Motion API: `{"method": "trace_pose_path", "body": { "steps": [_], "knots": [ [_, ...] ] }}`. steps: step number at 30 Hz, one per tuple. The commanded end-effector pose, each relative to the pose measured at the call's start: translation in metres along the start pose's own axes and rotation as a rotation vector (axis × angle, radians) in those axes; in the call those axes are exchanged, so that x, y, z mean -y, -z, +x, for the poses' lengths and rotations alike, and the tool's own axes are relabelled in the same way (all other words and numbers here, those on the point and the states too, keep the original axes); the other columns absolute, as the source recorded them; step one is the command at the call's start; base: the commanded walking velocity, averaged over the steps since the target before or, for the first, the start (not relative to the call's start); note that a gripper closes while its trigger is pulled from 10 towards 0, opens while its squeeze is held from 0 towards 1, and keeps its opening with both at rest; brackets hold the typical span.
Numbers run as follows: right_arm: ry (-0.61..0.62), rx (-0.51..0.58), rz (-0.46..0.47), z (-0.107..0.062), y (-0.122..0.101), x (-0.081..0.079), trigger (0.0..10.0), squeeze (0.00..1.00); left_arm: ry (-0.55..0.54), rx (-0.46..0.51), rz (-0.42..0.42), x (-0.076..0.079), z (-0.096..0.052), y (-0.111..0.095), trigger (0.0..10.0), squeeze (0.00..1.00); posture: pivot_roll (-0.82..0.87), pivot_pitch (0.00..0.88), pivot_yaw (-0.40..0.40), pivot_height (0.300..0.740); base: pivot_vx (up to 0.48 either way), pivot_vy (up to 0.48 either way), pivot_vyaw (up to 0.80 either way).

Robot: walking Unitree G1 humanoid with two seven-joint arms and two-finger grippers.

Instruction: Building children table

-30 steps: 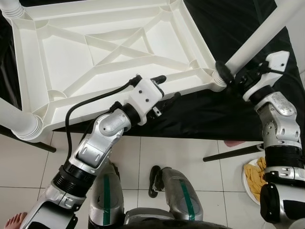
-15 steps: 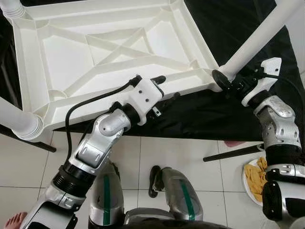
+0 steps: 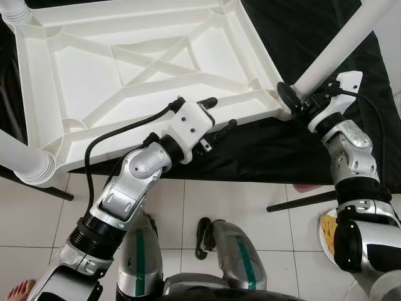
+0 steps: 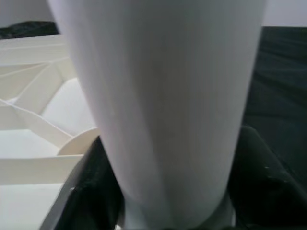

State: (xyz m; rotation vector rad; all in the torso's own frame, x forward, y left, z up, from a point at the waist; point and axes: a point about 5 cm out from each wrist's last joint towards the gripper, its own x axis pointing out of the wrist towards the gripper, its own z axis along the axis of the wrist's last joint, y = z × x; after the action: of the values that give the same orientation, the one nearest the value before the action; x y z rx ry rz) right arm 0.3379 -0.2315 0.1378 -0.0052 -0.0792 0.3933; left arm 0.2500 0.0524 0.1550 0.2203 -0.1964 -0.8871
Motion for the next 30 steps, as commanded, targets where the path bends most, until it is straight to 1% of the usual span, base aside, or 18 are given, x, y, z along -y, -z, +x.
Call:
{"method": "trace_pose_path", "body": {
  "steps": [1,7,10,13,16,17,18,20,22,23,25,26,27,28,29,30],
  "knots": [
    [-0.023,-0.011,-0.02,0.001,0.004,-0.003,0.0,0.0,0.043,-0.01,0.001,0.004,-0.001,0.0,10.0,0.0,0.11,0.08,-0.095,0.74,0.0,0.0,0.0],
    [-0.026,-0.009,-0.023,-0.001,0.007,-0.004,0.0,0.0,0.04,-0.011,0.002,0.004,-0.001,0.0,10.0,0.0,0.11,0.077,-0.098,0.74,0.0,0.0,0.0],
    [0.008,-0.001,-0.007,-0.005,0.011,-0.008,0.0,0.0,0.035,-0.013,0.002,0.003,-0.002,0.001,10.0,0.0,0.11,0.074,-0.099,0.74,0.0,0.0,0.0],
    [0.015,0.003,-0.009,-0.006,0.012,-0.009,0.0,0.0,0.035,-0.014,0.002,0.003,-0.002,0.001,10.0,0.0,0.11,0.074,-0.099,0.74,0.0,0.0,0.0],
    [0.11,0.031,0.017,-0.006,0.017,-0.013,0.0,0.0,0.033,-0.015,0.004,0.002,-0.003,0.001,10.0,0.0,0.11,0.072,-0.1,0.74,0.0,0.0,0.0],
    [0.11,0.031,0.017,-0.006,0.017,-0.013,0.0,0.0,0.033,-0.015,0.004,0.002,-0.003,0.001,10.0,0.0,0.11,0.072,-0.1,0.74,0.0,0.0,0.0],
    [0.16,0.026,0.015,-0.006,0.02,-0.015,0.0,0.0,0.033,-0.016,0.004,0.002,-0.003,0.001,10.0,0.0,0.11,0.071,-0.101,0.74,0.0,0.0,0.0],
    [0.234,0.027,0.056,-0.006,0.024,-0.018,0.0,0.0,0.031,-0.016,0.004,0.002,-0.003,0.001,10.0,0.0,0.11,0.07,-0.102,0.74,0.0,0.0,0.0],
    [0.332,0.022,0.077,-0.007,0.029,-0.018,0.0,0.0,0.031,-0.017,0.003,0.002,-0.004,0.002,10.0,0.0,0.1,0.067,-0.103,0.74,0.0,0.0,0.0],
    [0.332,0.022,0.077,-0.007,0.029,-0.018,0.0,0.0,0.031,-0.017,0.003,0.002,-0.004,0.002,10.0,0.0,0.1,0.067,-0.103,0.74,0.0,0.0,0.0],
    [0.411,0.006,0.079,-0.009,0.031,-0.017,0.0,0.0,0.032,-0.017,0.003,0.003,-0.004,0.002,10.0,0.0,0.11,0.069,-0.106,0.74,0.0,0.0,0.0],
    [0.411,0.006,0.079,-0.009,0.031,-0.017,0.0,0.0,0.032,-0.017,0.003,0.003,-0.004,0.002,10.0,0.0,0.11,0.069,-0.106,0.74,0.0,0.0,0.0],
    [0.469,-0.002,0.076,-0.009,0.032,-0.018,0.0,0.0,0.032,-0.018,0.005,0.002,-0.004,0.002,10.0,0.0,0.11,0.068,-0.106,0.74,0.0,0.0,0.0],
    [0.469,-0.002,0.076,-0.009,0.032,-0.018,0.0,0.0,0.032,-0.018,0.005,0.002,-0.004,0.002,10.0,0.0,0.11,0.068,-0.106,0.74,0.0,0.0,0.0],
    [0.531,0.001,0.082,-0.008,0.032,-0.021,0.0,0.0,0.031,-0.018,0.006,0.002,-0.004,0.002,10.0,0.0,0.11,0.067,-0.107,0.74,0.0,0.0,0.0],
    [0.531,0.001,0.082,-0.008,0.032,-0.021,0.0,0.0,0.031,-0.018,0.006,0.002,-0.004,0.002,10.0,0.0,0.11,0.067,-0.107,0.74,0.0,0.0,0.0]
  ]
}}
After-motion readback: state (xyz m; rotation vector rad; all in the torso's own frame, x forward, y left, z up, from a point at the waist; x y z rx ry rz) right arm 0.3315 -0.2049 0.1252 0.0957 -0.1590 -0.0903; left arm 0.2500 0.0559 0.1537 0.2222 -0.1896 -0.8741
